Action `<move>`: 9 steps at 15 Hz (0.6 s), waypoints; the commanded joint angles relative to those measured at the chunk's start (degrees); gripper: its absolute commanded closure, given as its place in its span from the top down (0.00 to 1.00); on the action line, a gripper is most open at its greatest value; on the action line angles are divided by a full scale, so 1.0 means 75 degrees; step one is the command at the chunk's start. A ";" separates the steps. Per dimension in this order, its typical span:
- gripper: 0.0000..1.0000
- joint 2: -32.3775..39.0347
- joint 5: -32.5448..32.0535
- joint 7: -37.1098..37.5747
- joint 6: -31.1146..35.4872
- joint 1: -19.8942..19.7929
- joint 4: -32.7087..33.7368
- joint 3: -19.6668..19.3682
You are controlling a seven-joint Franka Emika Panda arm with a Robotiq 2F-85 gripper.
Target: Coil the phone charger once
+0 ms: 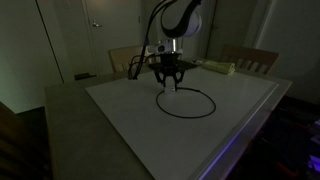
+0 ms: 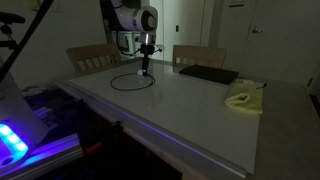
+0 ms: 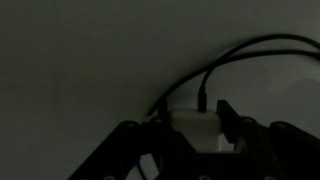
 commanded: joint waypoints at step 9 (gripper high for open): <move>1.00 -0.0424 0.0096 0.0724 0.0013 0.0470 -0.0194 -0.0728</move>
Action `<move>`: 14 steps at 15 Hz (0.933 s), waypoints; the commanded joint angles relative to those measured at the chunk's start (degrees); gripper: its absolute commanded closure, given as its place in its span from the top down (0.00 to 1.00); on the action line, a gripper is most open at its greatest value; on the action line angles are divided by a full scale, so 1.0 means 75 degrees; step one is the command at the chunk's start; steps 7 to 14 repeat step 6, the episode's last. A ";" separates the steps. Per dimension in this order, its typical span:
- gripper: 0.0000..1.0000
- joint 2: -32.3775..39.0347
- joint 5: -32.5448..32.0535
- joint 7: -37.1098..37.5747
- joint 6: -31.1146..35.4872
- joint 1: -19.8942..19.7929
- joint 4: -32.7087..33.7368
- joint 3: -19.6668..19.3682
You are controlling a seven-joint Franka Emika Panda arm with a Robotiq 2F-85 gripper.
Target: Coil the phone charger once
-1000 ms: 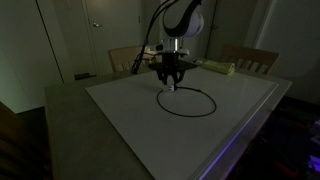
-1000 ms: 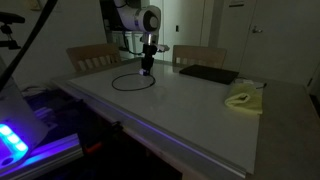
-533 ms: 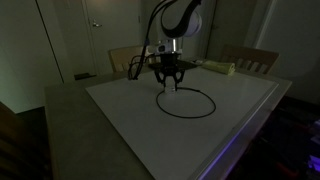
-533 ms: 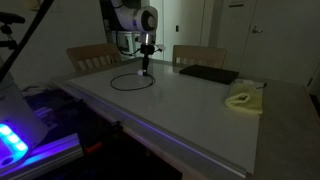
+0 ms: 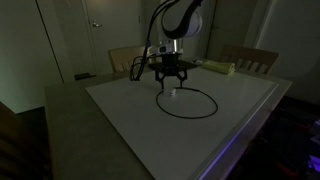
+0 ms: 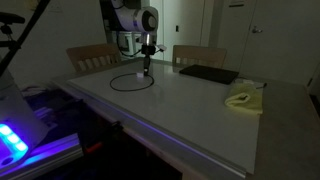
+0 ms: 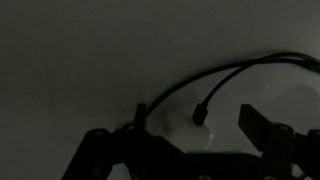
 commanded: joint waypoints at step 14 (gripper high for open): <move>1.00 -0.1166 0.0051 0.3274 0.0104 0.0318 -0.0428 -0.0837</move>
